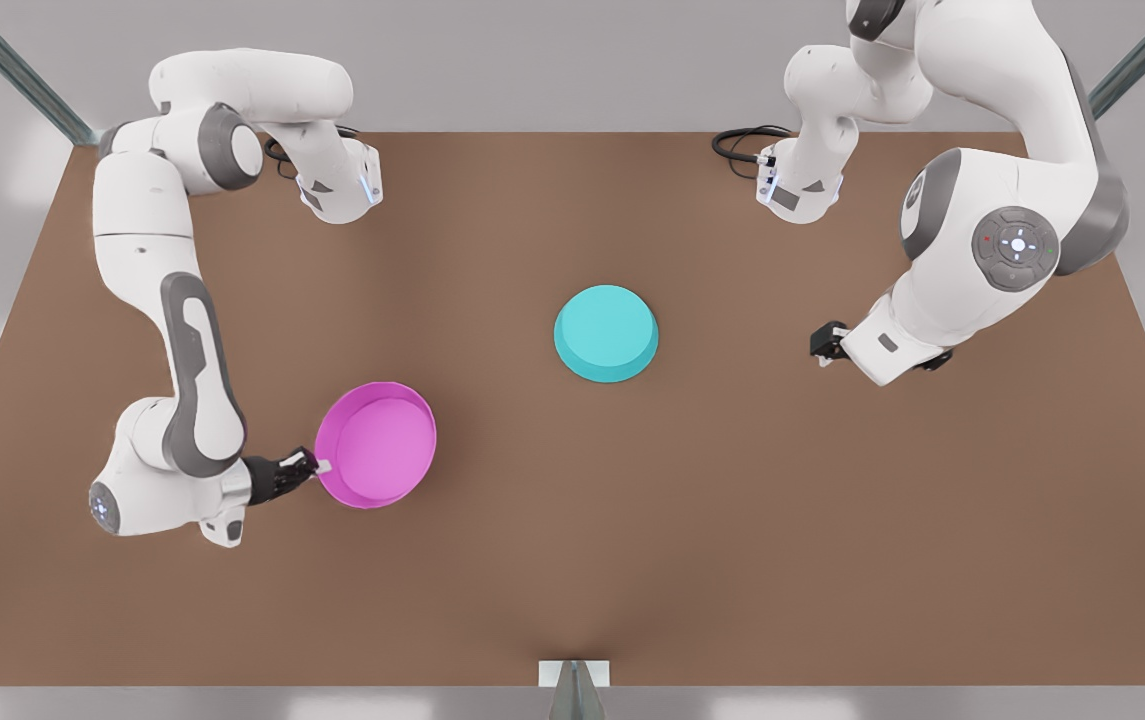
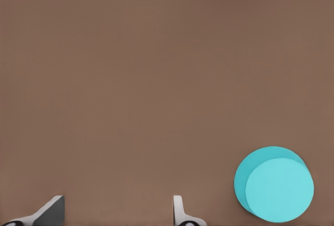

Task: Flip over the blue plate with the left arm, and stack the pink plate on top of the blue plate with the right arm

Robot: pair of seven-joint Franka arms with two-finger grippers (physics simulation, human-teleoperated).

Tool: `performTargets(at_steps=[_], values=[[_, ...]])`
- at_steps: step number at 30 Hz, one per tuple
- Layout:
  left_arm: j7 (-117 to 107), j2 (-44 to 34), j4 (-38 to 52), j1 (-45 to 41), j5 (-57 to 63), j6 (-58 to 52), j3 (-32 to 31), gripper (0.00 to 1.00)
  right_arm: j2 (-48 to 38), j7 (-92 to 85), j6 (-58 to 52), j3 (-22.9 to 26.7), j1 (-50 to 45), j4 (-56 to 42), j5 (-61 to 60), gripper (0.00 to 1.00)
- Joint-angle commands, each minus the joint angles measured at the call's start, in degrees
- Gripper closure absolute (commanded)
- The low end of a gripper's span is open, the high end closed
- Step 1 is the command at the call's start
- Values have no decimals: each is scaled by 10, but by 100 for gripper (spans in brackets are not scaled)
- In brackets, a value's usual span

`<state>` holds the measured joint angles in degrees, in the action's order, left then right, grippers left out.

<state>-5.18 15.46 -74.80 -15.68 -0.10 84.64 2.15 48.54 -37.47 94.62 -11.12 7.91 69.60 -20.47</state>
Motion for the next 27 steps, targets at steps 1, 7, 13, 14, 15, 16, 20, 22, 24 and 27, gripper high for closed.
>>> performTargets(at_steps=[1, 7, 13, 14, 15, 16, 20, 22, 24, 27], values=[[0, 0, 0, -1, 0, 0, 0, 0, 0, -1, -1, 0, -11, -1, 2, 79], [0, 1, 0, -1, -1, 0, 0, 0, -4, 27, -3, 0, -77, -2, -24, 79], [0, 1, 0, -1, -3, 0, 0, 0, 2, 49, 2, 0, -141, -8, -50, 79], [1, 1, 0, 0, -3, 0, 0, 0, 1, 62, 2, 0, -146, -8, -56, 79], [0, 0, 0, 0, -3, 0, 0, 0, 0, 65, 2, 0, -156, -8, -58, 79], [0, 0, 0, 0, -3, -1, 0, 0, 0, 67, 3, 0, -168, -8, -65, 79], [0, -1, 0, 0, -3, -1, 0, 0, 1, 96, 21, 1, -219, -6, -78, 78], [1, 0, 0, 0, -3, -1, 0, 0, 2, 104, 42, 1, -246, -3, -80, 78], [1, 1, 0, 0, -3, 0, 0, 0, 3, 111, 52, 1, -263, -3, -84, 78], [0, 3, 0, 0, -3, 2, 0, 0, 4, 113, 62, 2, -294, -1, -86, 78]])
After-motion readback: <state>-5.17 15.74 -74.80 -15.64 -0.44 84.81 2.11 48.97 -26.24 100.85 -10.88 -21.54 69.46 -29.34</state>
